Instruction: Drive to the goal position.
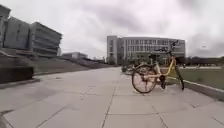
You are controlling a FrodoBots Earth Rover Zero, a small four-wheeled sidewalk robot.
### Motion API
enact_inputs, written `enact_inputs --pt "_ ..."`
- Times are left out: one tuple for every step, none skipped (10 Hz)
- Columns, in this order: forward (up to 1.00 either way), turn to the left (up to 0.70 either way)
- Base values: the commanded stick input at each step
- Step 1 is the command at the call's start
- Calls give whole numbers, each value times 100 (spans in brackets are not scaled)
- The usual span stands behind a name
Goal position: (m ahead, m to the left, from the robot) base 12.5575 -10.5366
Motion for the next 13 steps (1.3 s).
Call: enact_inputs --pt "70 0" --pt "70 0" --pt "70 0" --pt "70 0" --pt "70 0" --pt "70 0" --pt "70 0" --pt "70 0" --pt "70 0" --pt "70 0" --pt "70 0" --pt "70 0" --pt "70 0"
